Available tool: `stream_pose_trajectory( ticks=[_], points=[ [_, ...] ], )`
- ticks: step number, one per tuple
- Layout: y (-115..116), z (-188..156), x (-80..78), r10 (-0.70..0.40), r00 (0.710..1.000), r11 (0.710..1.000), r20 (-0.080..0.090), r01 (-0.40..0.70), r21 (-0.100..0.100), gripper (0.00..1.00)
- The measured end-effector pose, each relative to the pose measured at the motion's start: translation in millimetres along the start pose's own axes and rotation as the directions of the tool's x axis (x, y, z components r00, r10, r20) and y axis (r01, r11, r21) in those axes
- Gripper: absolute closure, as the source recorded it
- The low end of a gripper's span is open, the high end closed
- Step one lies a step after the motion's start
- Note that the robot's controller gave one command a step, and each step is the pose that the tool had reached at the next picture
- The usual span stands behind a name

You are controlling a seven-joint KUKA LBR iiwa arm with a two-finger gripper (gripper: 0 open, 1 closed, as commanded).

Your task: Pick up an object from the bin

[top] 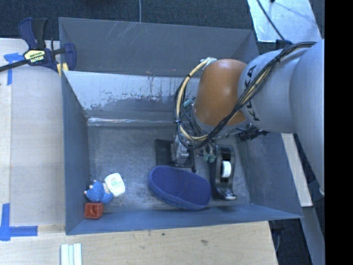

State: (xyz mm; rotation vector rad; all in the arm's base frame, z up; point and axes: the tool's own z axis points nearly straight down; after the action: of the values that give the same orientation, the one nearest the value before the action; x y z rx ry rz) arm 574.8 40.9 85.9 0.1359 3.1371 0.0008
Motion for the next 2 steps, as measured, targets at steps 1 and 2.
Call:
stream_pose_trajectory(
  ticks=[1, 2],
  points=[
    [0.0, -0.1, -0.2, 0.0, 1.0, 1.0, 0.001, 0.0, 0.0, 0.0],
    [0.0, 0.0, 0.0, 0.0, 1.0, 1.0, 0.0, 0.0, 0.0, 1.0]
  ],
)
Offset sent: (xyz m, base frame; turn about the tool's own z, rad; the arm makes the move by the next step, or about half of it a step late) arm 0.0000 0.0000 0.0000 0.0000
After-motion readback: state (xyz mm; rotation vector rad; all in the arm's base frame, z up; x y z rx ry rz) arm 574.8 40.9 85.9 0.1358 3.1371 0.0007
